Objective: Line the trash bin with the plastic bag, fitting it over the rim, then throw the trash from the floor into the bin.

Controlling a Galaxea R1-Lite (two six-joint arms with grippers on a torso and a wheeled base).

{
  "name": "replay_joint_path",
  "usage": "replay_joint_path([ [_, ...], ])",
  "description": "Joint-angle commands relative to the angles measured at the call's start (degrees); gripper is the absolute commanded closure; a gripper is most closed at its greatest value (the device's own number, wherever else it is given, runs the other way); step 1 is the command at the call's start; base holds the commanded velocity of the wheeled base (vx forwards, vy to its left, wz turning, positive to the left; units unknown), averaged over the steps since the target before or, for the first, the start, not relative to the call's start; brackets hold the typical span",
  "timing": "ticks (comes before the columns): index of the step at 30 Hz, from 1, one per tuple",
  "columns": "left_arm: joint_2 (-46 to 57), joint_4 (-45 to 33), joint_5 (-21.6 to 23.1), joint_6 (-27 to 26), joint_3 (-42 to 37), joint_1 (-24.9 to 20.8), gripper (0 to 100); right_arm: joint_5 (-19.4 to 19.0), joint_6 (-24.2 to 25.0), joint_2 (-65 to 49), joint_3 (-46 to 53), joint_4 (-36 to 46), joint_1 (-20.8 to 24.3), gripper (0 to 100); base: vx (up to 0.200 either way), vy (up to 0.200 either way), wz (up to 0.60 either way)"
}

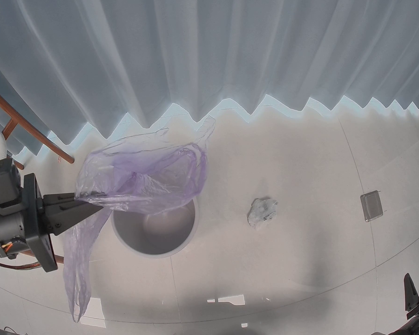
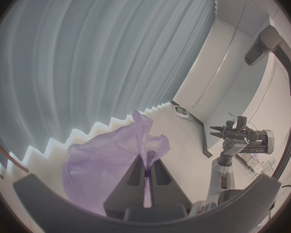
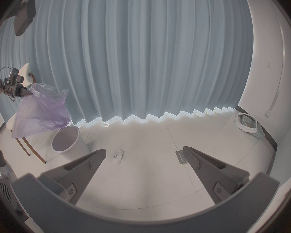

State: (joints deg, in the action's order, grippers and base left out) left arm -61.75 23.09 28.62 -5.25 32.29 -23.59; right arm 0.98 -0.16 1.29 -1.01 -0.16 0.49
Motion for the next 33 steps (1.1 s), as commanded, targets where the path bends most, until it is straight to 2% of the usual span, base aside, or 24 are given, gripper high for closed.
replay_joint_path([
  [1, 4.88, -2.70, 0.03, -0.02, 1.72, -0.14, 100, -0.01, -0.02, 0.11, 1.01, -0.02, 0.04, 0, 0.000, 0.000, 0.00],
  [8, 5.23, -6.74, -0.06, -0.20, 1.98, 0.47, 100, -0.01, -0.02, 0.20, 1.01, -0.02, 0.13, 0, 0.000, 0.000, 0.00],
  [13, 3.30, -6.39, -1.82, -1.07, 0.49, 0.56, 100, -0.01, -0.02, 0.29, 1.01, -0.02, 0.13, 0, 0.000, 0.000, 0.00],
  [25, -5.49, -5.34, -1.55, -6.35, 1.90, -0.23, 100, -0.01, -0.02, 0.11, 1.01, -0.02, 0.13, 0, 0.000, 0.000, 0.00],
  [27, -5.58, -5.25, -1.38, -7.23, 1.81, -0.93, 100, -0.01, -0.02, -0.06, 1.01, -0.02, 0.04, 0, 0.000, 0.000, 0.00],
  [29, -5.23, -5.51, -1.90, -7.40, 1.55, -5.15, 100, -0.01, -0.02, -0.50, 1.01, -0.02, 0.04, 0, 0.000, 0.000, 0.00],
  [33, -4.88, -5.77, -1.64, -7.14, 1.55, -9.11, 100, -0.01, 0.07, -1.03, 1.01, -0.02, -0.14, 0, 0.000, 0.000, 0.00],
])
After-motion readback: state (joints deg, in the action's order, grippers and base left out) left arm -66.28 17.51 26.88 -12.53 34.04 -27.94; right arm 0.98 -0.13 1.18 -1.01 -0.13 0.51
